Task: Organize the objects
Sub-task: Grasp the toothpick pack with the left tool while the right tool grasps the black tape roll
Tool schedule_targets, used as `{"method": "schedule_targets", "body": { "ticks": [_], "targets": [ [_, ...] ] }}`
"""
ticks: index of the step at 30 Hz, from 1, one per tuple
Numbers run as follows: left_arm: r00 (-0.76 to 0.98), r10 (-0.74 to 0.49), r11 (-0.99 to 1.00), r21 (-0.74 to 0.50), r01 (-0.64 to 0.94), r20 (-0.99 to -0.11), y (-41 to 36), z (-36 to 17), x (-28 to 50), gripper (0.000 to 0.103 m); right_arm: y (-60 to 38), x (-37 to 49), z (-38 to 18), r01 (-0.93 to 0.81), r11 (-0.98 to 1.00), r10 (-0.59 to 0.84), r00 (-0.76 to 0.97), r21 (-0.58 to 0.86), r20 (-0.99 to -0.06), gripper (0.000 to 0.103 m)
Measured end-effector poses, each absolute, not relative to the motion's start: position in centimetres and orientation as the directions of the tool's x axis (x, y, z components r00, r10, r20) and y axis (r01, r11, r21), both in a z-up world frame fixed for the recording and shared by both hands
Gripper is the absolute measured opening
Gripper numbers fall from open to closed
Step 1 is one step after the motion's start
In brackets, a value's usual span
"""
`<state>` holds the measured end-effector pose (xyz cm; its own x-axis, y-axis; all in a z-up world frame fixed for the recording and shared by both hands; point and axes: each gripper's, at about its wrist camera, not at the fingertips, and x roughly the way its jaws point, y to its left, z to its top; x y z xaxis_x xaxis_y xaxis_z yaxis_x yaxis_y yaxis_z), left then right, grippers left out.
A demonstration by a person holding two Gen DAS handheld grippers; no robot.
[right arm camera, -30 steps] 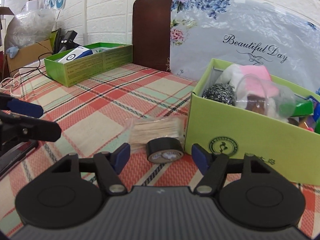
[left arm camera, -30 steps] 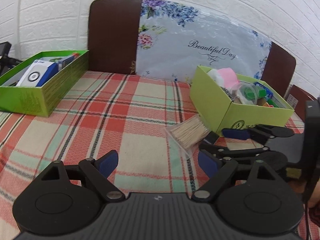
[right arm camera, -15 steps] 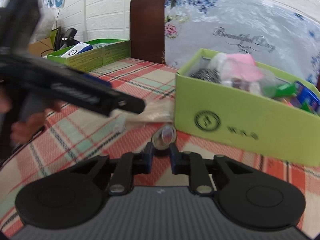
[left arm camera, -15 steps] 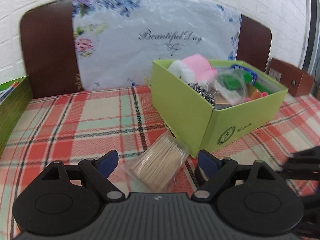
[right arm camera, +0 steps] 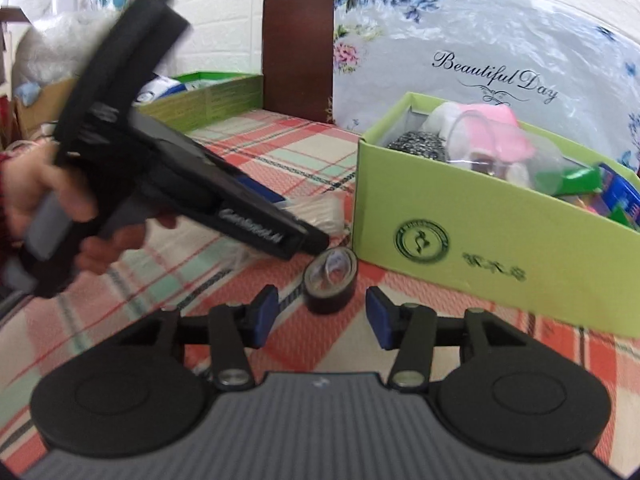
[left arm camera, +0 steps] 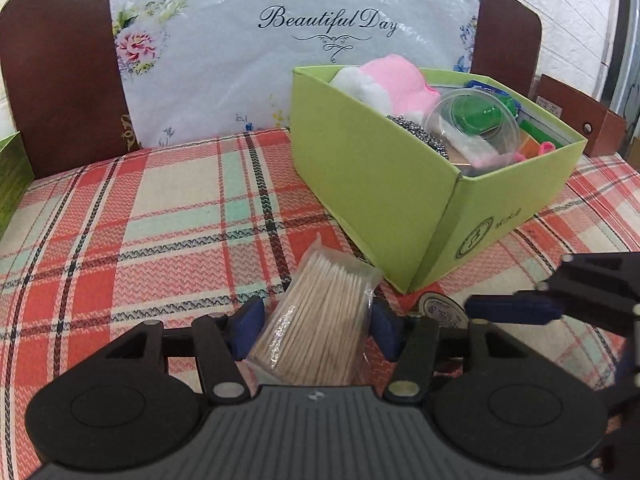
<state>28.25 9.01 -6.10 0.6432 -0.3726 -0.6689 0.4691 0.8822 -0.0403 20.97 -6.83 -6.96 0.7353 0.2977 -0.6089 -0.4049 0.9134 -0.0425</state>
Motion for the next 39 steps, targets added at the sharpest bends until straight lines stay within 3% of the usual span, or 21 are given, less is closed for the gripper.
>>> {"method": "schedule_targets", "body": {
  "ticks": [2,4,11,15,21,27,30,39],
  "targets": [
    [0.650,-0.353,0.884,-0.013,0.467,-0.672,8.6,-6.1,27.9,0.051,-6.4,22.0,-7.4,-0.394,0.918,0.280,0.735,-0.052,-0.618,0.048],
    [0.649,-0.355,0.876,0.002,0.482,-0.673,8.4,-6.1,27.2,0.040,-6.4,22.1,-7.7,-0.384,0.922,0.272,0.729,-0.047,-0.628,0.031],
    [0.592,-0.433,0.870,-0.144,0.471,-0.680,8.2,-6.1,23.6,0.029,-9.1,18.4,-7.0,-0.365,0.930,0.263,0.723,-0.031,-0.639,0.031],
    [0.538,-0.489,0.832,-0.183,0.523,-0.686,5.8,-6.6,18.9,0.029,-12.1,14.1,-6.2,-0.327,0.945,0.236,0.735,-0.027,-0.636,0.031],
    [0.457,-0.608,0.756,-0.299,0.582,-0.649,1.4,-6.8,12.5,0.029,-15.9,6.7,-5.8,-0.254,0.958,0.111,0.755,-0.132,-0.646,0.031],
    [0.548,-0.535,0.814,-0.220,0.537,-0.643,-0.9,-6.9,9.5,0.038,-18.3,2.3,-5.7,-0.204,0.968,0.066,0.767,-0.145,-0.638,0.033],
    [0.550,-0.511,0.829,-0.209,0.519,-0.661,-0.9,-6.6,9.3,0.055,-18.5,1.6,-5.7,-0.195,0.973,0.077,0.779,-0.123,-0.622,0.036],
    [0.571,-0.445,0.855,-0.136,0.501,-0.690,-2.0,-6.5,8.7,0.054,-18.9,2.0,-6.0,-0.156,0.986,0.091,0.782,-0.052,-0.616,0.037]
  ]
}}
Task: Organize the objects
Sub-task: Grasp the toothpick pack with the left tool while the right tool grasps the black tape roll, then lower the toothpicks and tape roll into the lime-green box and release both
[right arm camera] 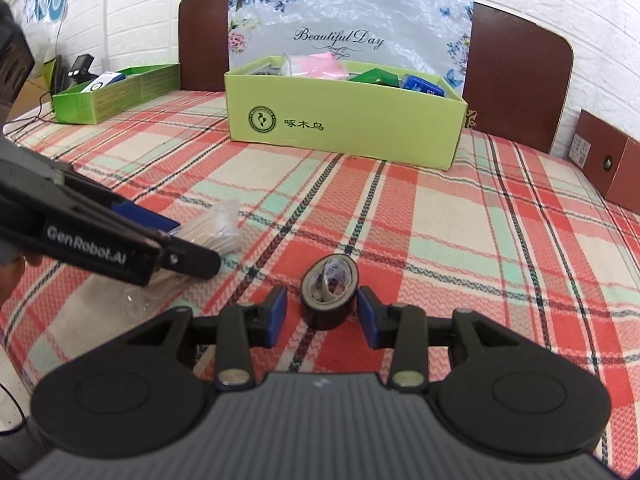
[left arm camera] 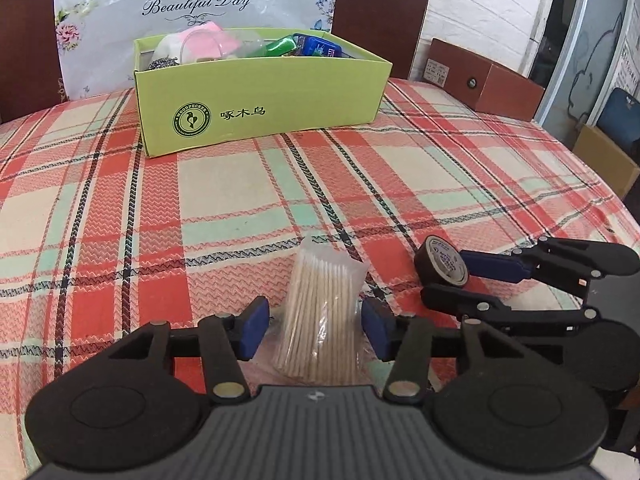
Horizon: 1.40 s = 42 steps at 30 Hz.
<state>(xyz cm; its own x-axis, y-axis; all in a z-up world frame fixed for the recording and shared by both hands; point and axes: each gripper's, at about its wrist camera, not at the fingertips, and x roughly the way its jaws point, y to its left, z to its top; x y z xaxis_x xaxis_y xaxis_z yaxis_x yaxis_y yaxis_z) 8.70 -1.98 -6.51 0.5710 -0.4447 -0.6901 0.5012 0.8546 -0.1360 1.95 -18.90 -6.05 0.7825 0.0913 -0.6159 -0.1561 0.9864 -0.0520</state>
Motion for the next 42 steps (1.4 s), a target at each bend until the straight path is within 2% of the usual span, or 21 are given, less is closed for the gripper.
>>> {"method": "schedule_targets", "body": {
  "ticks": [4,6,8,11,13,21,26,30,35,39,42],
  "targets": [
    [0.596,-0.424,0.866,-0.111,0.488,-0.682,-2.2,-6.7,8.2,0.054,-19.3,2.2,-6.2,-0.144,0.989,0.097,0.778,-0.027,-0.621,0.037],
    [0.604,-0.411,0.872,-0.102,0.478,-0.683,-2.3,-6.7,8.2,0.050,-19.5,2.2,-6.3,-0.147,0.989,0.104,0.777,-0.018,-0.620,0.037],
    [0.611,-0.396,0.877,-0.087,0.472,-0.686,-2.5,-6.5,8.4,0.032,-19.5,2.4,-6.5,-0.152,0.988,0.111,0.775,-0.013,-0.623,0.033],
    [0.583,-0.429,0.874,-0.155,0.460,-0.690,-2.0,-6.0,9.0,0.024,-19.6,2.5,-6.4,-0.152,0.988,0.116,0.777,-0.005,-0.619,0.031],
    [0.564,-0.467,0.862,-0.210,0.461,-0.681,-1.9,-5.2,9.3,0.023,-19.7,2.3,-6.0,-0.156,0.988,0.127,0.787,0.005,-0.604,0.030],
    [0.635,-0.553,0.821,-0.227,0.523,-0.540,-2.9,2.4,12.4,0.023,-20.5,4.7,-1.0,-0.196,0.980,0.156,0.862,-0.032,-0.483,0.030],
    [0.689,-0.558,0.814,-0.143,0.564,-0.463,-5.6,7.0,16.4,0.023,-21.5,8.4,2.6,-0.171,0.981,0.124,0.915,-0.093,-0.383,0.030],
    [0.690,-0.551,0.817,-0.132,0.562,-0.470,-7.9,7.8,21.3,0.023,-22.6,11.8,4.3,-0.135,0.983,0.085,0.938,-0.128,-0.335,0.030],
    [0.673,-0.509,0.842,-0.149,0.518,-0.537,-10.0,5.7,26.9,0.023,-24.1,16.3,4.3,-0.087,0.991,0.051,0.943,-0.097,-0.328,0.030],
    [0.693,-0.449,0.863,-0.071,0.501,-0.565,-10.8,4.3,29.0,0.023,-24.8,19.3,3.1,-0.073,0.993,0.036,0.933,-0.090,-0.358,0.030],
    [0.729,-0.347,0.893,0.028,0.448,-0.590,-10.7,2.8,31.0,0.023,-25.2,21.1,2.3,-0.068,0.994,0.030,0.927,-0.087,-0.374,0.030]
  ]
}}
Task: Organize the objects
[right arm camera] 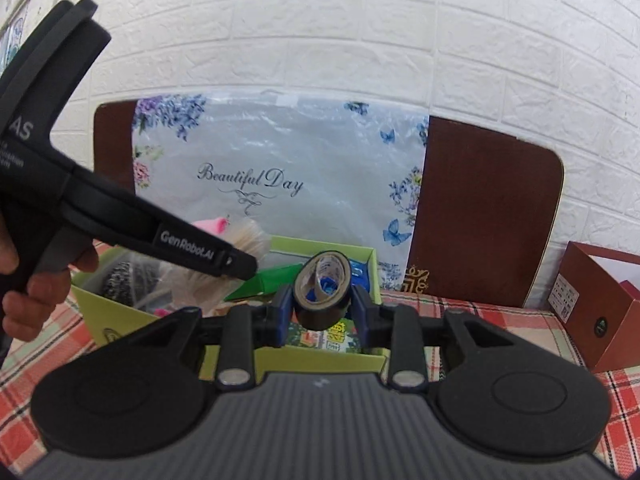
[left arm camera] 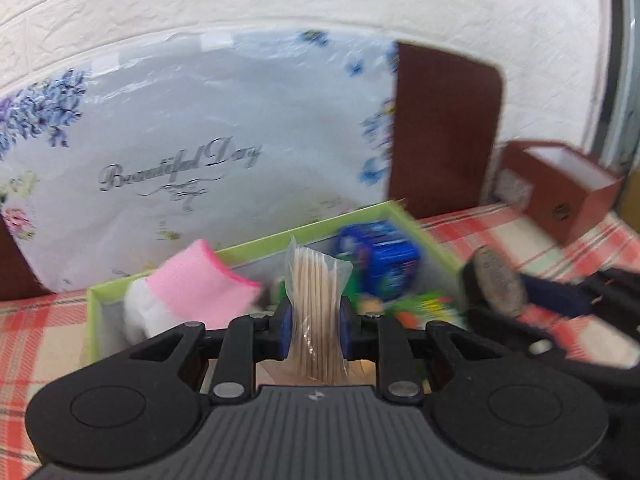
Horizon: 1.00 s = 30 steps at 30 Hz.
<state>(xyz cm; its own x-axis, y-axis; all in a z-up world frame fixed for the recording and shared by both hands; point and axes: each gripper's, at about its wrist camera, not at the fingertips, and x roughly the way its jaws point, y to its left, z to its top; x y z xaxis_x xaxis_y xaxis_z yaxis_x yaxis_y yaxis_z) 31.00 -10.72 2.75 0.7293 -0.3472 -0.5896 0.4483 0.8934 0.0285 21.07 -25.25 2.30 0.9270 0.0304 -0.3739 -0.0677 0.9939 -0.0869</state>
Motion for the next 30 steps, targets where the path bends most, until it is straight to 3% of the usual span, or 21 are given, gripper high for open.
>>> {"method": "schedule_targets", "body": {
  "ticks": [2,6,9,10,11,12,13,14,16,18,21,26,30],
  "targets": [
    [0.769,-0.322,0.906,0.056,0.420,-0.553,-9.9,2.5,31.4,0.023,-25.6,22.2,2.0,-0.073,0.995,0.040,0.921,-0.071,-0.389,0.031],
    [0.739,-0.391,0.899,-0.056,0.434,-0.549,-8.4,3.1,31.2,0.023,-25.7,23.7,1.1,-0.068,0.996,0.041,0.909,-0.052,-0.415,0.031],
    [0.747,-0.410,0.883,-0.023,0.468,-0.523,-8.9,3.3,30.1,0.028,-25.7,24.5,0.7,-0.072,0.997,0.053,0.905,-0.030,-0.423,0.031],
    [0.750,-0.414,0.879,-0.013,0.476,-0.516,-9.2,3.4,29.8,0.035,-25.6,24.7,0.6,-0.078,0.997,0.061,0.904,-0.021,-0.422,0.031],
    [0.753,-0.417,0.879,-0.014,0.477,-0.510,-9.2,3.4,29.6,0.053,-25.5,24.9,0.6,-0.084,0.996,0.069,0.905,-0.018,-0.421,0.031],
    [0.757,-0.421,0.880,-0.024,0.474,-0.500,-9.2,3.6,29.3,0.065,-25.3,25.0,0.6,-0.097,0.995,0.079,0.904,-0.021,-0.421,0.033],
    [0.770,-0.421,0.886,-0.036,0.462,-0.480,-9.1,3.8,29.0,0.081,-25.1,25.2,0.5,-0.118,0.993,0.096,0.900,-0.027,-0.424,0.049],
    [0.786,-0.418,0.893,-0.045,0.449,-0.454,-8.7,4.1,28.5,0.086,-24.9,25.1,0.6,-0.121,0.992,0.094,0.901,-0.038,-0.424,0.060],
    [0.815,-0.410,0.905,-0.068,0.421,-0.409,-7.9,4.8,27.4,0.091,-24.9,24.0,0.7,-0.097,0.993,0.066,0.921,-0.062,-0.384,0.088],
    [0.822,-0.399,0.913,-0.093,0.397,-0.407,-7.4,5.5,26.3,0.094,-25.1,22.6,1.2,-0.066,0.994,0.033,0.941,-0.086,-0.337,0.100],
    [0.825,-0.387,0.921,-0.130,0.367,-0.412,-6.5,6.1,24.0,0.095,-25.4,20.4,1.6,-0.018,0.996,-0.009,0.952,-0.086,-0.306,0.103],
    [0.819,-0.328,0.945,-0.151,0.292,-0.470,-5.4,5.8,19.1,0.101,-25.9,16.4,1.6,-0.016,1.000,0.018,0.932,0.010,-0.363,0.103],
    [0.832,-0.188,0.979,-0.032,0.201,-0.522,-5.5,4.4,15.2,0.101,-25.4,12.8,1.5,-0.011,1.000,0.019,0.906,0.022,-0.424,0.103]
  ]
}}
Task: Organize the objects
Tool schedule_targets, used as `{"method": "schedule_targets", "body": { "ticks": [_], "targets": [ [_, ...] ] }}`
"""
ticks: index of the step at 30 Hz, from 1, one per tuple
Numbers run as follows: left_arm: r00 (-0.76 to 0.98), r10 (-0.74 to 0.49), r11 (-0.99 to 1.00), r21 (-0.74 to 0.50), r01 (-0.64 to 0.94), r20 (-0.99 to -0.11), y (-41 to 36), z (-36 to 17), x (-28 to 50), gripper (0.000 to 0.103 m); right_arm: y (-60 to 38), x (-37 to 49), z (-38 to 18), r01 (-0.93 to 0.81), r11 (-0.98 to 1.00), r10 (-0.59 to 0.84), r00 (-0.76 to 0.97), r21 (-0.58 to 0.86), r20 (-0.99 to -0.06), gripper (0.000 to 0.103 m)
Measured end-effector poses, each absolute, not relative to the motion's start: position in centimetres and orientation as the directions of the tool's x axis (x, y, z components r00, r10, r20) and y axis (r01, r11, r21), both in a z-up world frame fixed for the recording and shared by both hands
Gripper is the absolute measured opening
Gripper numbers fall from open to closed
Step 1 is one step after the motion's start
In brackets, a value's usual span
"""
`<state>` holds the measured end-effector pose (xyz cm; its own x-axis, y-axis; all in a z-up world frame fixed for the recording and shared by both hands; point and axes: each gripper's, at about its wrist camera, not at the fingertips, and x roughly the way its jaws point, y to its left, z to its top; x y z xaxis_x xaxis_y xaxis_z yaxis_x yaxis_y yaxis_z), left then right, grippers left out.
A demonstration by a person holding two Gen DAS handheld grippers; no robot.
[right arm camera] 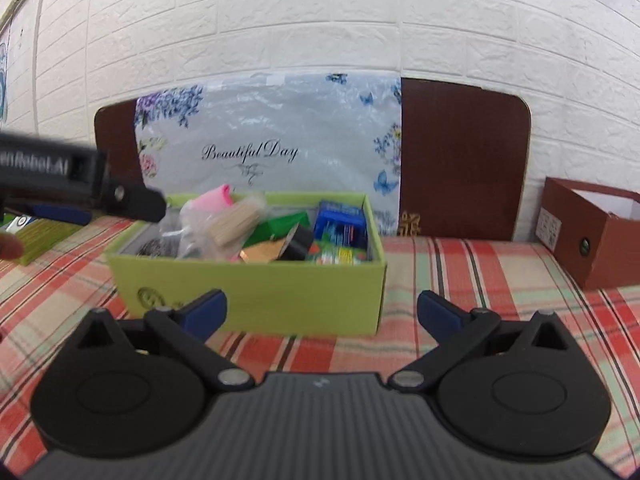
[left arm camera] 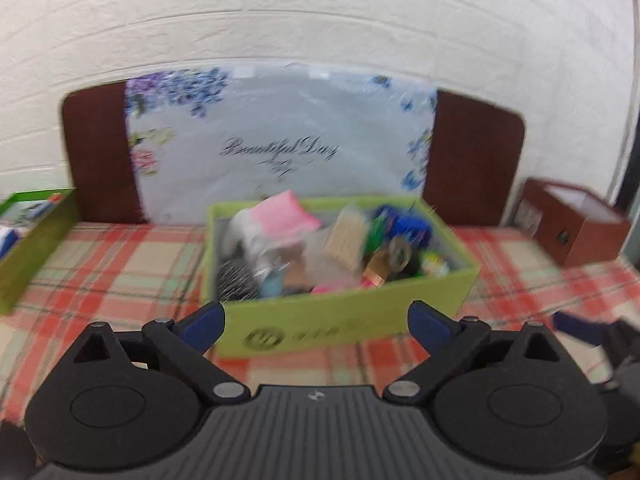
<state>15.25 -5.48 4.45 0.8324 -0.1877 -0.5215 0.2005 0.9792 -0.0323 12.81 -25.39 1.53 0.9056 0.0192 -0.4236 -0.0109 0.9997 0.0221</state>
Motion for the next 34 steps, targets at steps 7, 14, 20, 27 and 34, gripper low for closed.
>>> {"method": "schedule_targets", "body": {
  "ticks": [7,14,20,27,34],
  "targets": [
    [0.810,-0.161,0.985,-0.035,0.171,-0.563,-4.2,3.0,10.0,0.101,-23.6,6.8,1.2,0.022,1.000,-0.028,0.884,-0.017,-0.466,0.103],
    [0.831,-0.101,0.991,0.016,0.131,-0.547,-3.1,3.3,7.2,0.101,-22.2,3.4,0.6,0.048,0.999,-0.053,0.867,-0.023,-0.496,0.103],
    [0.835,-0.081,0.994,0.020,0.110,-0.544,-2.0,3.7,6.4,0.101,-21.8,2.9,1.9,0.091,0.996,-0.091,0.879,-0.023,-0.467,0.103],
    [0.839,-0.099,0.992,0.009,0.122,-0.535,-1.5,3.6,6.2,0.101,-21.5,3.0,2.3,0.088,0.996,-0.081,0.883,-0.005,-0.463,0.103],
    [0.844,-0.103,0.992,0.013,0.129,-0.527,-1.7,3.8,6.0,0.101,-21.3,3.2,2.3,0.090,0.996,-0.079,0.880,0.002,-0.469,0.103]
  ]
}}
